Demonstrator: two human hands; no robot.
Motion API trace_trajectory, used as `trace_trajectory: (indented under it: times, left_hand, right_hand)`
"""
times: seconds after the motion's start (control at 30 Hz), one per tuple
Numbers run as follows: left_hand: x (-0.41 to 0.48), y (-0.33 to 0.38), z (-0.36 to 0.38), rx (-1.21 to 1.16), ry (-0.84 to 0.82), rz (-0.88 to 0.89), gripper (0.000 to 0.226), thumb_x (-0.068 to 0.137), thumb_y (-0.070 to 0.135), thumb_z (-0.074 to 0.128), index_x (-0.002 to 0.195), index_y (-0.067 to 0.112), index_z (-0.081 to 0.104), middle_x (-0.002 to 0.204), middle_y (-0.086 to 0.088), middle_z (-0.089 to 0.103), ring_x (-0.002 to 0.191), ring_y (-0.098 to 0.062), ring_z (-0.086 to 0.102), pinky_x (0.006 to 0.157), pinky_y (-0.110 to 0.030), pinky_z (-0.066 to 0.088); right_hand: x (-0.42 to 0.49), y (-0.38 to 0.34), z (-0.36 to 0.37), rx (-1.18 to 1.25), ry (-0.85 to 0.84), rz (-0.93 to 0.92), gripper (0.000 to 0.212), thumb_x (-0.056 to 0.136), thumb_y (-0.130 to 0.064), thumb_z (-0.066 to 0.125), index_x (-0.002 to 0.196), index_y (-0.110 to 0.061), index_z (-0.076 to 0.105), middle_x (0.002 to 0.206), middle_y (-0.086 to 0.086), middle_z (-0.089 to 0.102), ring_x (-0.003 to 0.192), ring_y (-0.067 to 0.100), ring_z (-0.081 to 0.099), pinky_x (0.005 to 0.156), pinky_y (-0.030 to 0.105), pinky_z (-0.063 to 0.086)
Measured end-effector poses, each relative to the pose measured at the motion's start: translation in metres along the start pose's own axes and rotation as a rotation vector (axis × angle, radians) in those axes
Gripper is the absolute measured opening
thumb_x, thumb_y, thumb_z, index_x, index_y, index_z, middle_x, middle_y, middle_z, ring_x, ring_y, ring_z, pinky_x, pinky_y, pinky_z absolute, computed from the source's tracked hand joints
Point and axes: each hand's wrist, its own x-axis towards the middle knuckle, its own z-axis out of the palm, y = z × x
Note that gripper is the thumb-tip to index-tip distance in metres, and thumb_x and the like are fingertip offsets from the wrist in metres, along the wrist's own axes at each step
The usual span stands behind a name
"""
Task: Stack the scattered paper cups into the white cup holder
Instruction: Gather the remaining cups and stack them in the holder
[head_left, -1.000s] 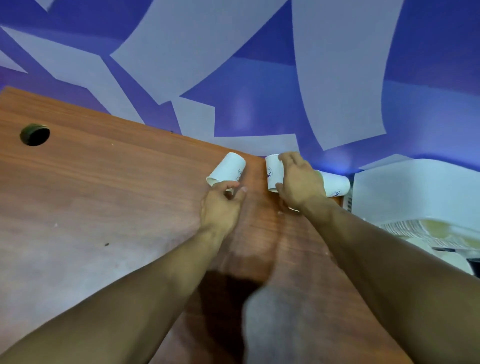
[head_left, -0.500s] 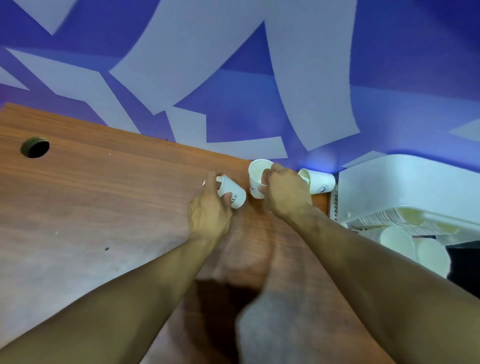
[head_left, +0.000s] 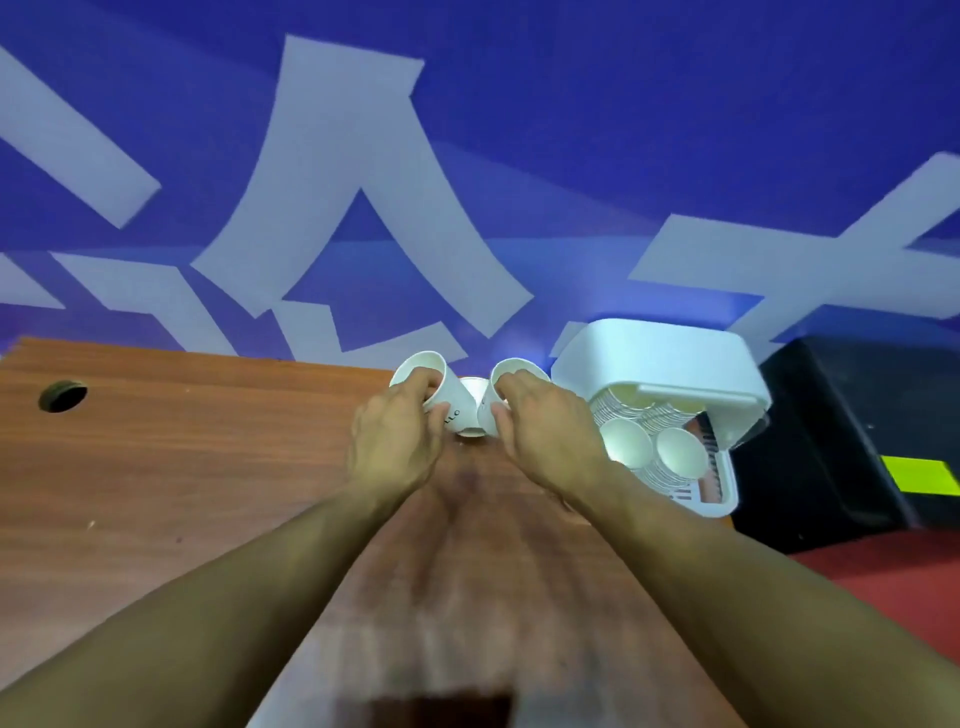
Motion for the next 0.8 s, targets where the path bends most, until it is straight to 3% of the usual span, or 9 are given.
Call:
trace_trajectory:
  times: [0.2,0.37,0.57,0.63,0.7,0.8]
  left_hand:
    - [-0.021,0.071,-0.008,0.127,0.019,0.140,0.012,0.089,0.024,0.057,0.099,0.020,0.053,0.076,-0.001,0.064,0.069,-0.035,0.059,0.056,-0.038,0.044]
    - [-0.031,0.141,0.011,0.154,0.041,0.209,0.012,0.087,0.027,0.056,0.097,0.027,0.050,0.080,0.002,0.067,0.071,-0.033,0.059,0.059,-0.040,0.049]
    - [-0.038,0.204,0.040,0.246,0.007,0.297,0.015,0.086,0.028,0.057,0.099,0.024,0.054,0.091,0.001,0.069,0.077,-0.035,0.060,0.062,-0.040,0.049]
    - [-0.037,0.217,0.049,0.257,0.003,0.310,0.015,0.085,0.030,0.056,0.098,0.026,0.052,0.089,0.001,0.069,0.077,-0.036,0.060,0.062,-0.040,0.050]
    - [-0.035,0.228,0.058,0.278,0.000,0.324,0.014,0.085,0.032,0.056,0.096,0.027,0.050,0.087,0.000,0.068,0.075,-0.036,0.060,0.061,-0.041,0.050]
    - [-0.032,0.238,0.070,0.283,0.003,0.332,0.010,0.088,0.033,0.057,0.095,0.027,0.053,0.090,0.003,0.069,0.079,-0.034,0.061,0.061,-0.039,0.050]
  right_hand:
    - [-0.045,0.033,-0.052,0.013,0.124,0.007,0.011,0.090,-0.024,0.051,0.096,-0.015,0.056,0.085,0.002,0.058,0.069,0.030,0.057,0.052,0.031,0.037]
    - [-0.085,0.076,-0.092,-0.029,0.204,0.036,0.010,0.078,-0.013,0.062,0.080,-0.014,0.053,0.069,0.004,0.054,0.057,0.030,0.050,0.053,0.028,0.024]
    - [-0.127,0.137,-0.118,-0.038,0.244,0.033,0.007,0.078,-0.015,0.060,0.082,-0.011,0.055,0.072,0.006,0.055,0.060,0.032,0.052,0.054,0.028,0.025]
    - [-0.137,0.155,-0.125,-0.043,0.268,0.024,0.008,0.082,-0.019,0.054,0.082,-0.012,0.056,0.071,0.005,0.055,0.058,0.030,0.052,0.053,0.028,0.024]
    - [-0.144,0.172,-0.127,-0.019,0.267,0.019,0.023,0.085,-0.026,0.039,0.085,-0.013,0.057,0.073,0.005,0.055,0.060,0.030,0.052,0.051,0.028,0.025]
    - [-0.148,0.194,-0.123,0.023,0.242,0.023,0.034,0.084,-0.033,0.028,0.092,-0.015,0.056,0.079,0.003,0.055,0.067,0.029,0.051,0.049,0.033,0.039]
